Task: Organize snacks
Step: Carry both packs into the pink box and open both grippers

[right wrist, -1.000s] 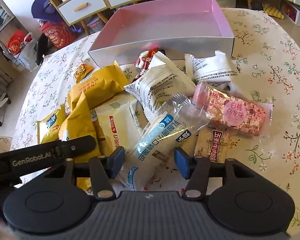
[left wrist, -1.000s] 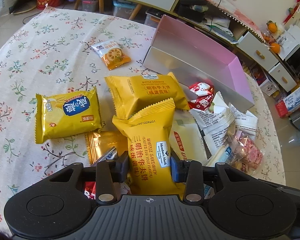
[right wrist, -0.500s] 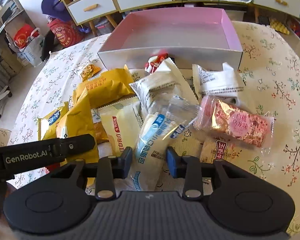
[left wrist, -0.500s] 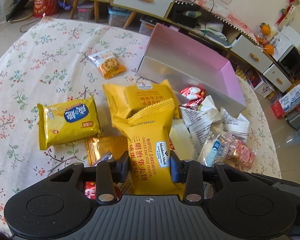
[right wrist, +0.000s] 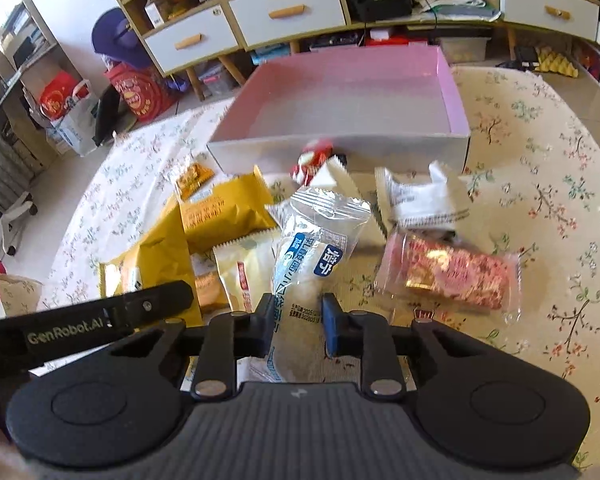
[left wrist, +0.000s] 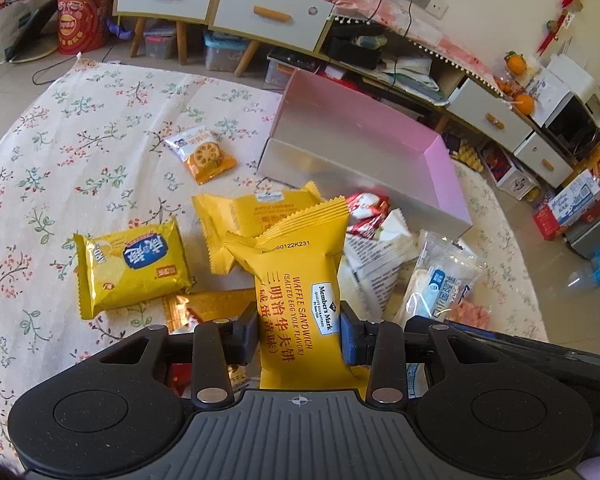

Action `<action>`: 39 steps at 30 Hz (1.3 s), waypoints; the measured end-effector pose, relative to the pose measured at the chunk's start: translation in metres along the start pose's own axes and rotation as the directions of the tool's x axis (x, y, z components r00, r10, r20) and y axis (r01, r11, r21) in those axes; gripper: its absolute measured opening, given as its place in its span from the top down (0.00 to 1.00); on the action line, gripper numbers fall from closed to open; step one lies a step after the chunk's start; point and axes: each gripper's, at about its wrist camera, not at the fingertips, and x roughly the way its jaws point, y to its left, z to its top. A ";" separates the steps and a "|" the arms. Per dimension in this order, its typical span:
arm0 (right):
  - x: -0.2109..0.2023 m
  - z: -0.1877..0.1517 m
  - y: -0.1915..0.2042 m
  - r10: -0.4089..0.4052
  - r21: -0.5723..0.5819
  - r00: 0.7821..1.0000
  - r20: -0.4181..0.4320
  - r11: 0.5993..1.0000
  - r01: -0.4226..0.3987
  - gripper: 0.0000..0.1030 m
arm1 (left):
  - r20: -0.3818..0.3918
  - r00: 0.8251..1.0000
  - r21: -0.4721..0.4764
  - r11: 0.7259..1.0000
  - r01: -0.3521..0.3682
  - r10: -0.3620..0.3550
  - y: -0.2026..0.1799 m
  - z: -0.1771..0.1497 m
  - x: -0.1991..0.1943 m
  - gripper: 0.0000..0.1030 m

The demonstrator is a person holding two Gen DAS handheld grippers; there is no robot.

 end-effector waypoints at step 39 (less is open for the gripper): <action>0.068 0.130 -0.058 -0.136 0.019 0.981 0.137 0.991 0.134 0.79 | 0.172 0.977 0.261 0.950 -0.169 0.127 -0.055 0.138 0.133 0.65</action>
